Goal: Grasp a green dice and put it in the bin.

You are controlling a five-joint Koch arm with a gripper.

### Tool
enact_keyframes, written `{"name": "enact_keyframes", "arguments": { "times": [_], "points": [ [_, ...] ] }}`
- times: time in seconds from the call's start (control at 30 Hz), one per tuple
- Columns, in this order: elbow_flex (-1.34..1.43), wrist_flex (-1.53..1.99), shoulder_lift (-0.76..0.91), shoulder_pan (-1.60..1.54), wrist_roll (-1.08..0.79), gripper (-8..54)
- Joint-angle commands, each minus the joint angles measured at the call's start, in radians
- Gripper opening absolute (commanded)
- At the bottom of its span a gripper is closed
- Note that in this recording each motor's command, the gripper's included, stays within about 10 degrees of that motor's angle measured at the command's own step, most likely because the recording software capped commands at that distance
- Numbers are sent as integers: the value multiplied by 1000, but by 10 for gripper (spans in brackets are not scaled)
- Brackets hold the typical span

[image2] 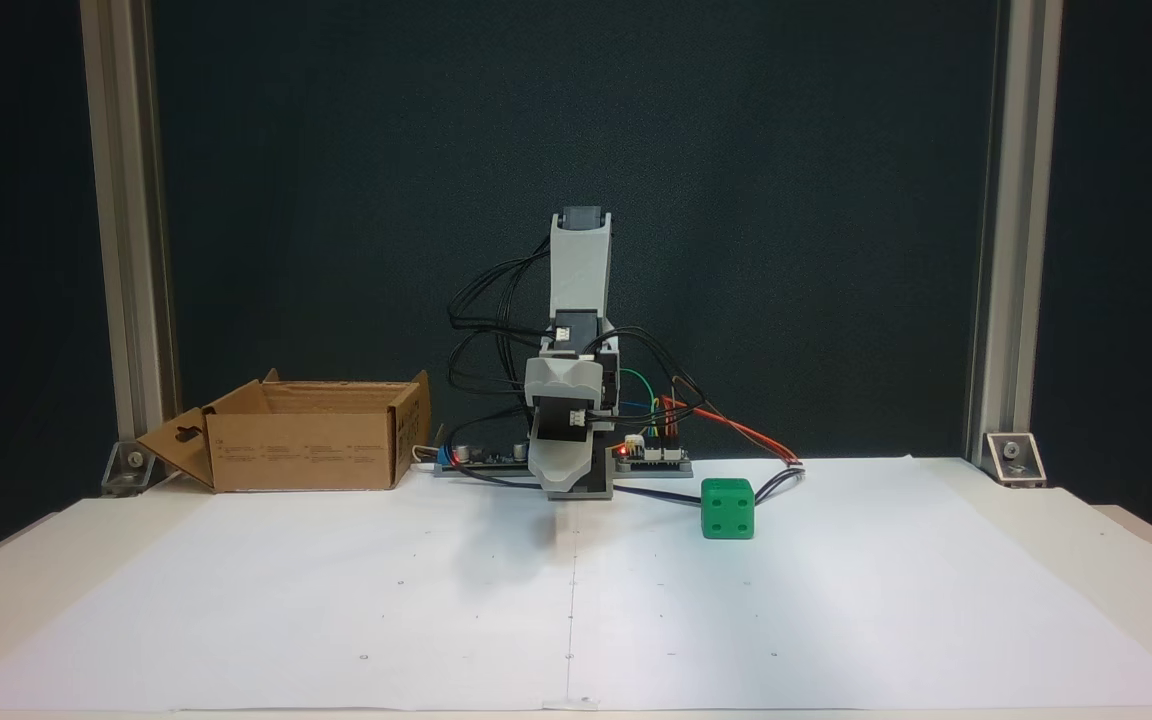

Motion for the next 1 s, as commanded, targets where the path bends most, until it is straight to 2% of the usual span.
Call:
{"name": "enact_keyframes", "arguments": {
  "times": [0.0, 0.33, 0.73, 0.97],
  "points": [
    [46, -60, 107, -8, 35, 439],
    [8, -3, 107, -9, 37, 431],
    [-462, 814, 103, 0, 72, 422],
    [-574, 1222, 92, -51, 265, 423]
  ]
}}
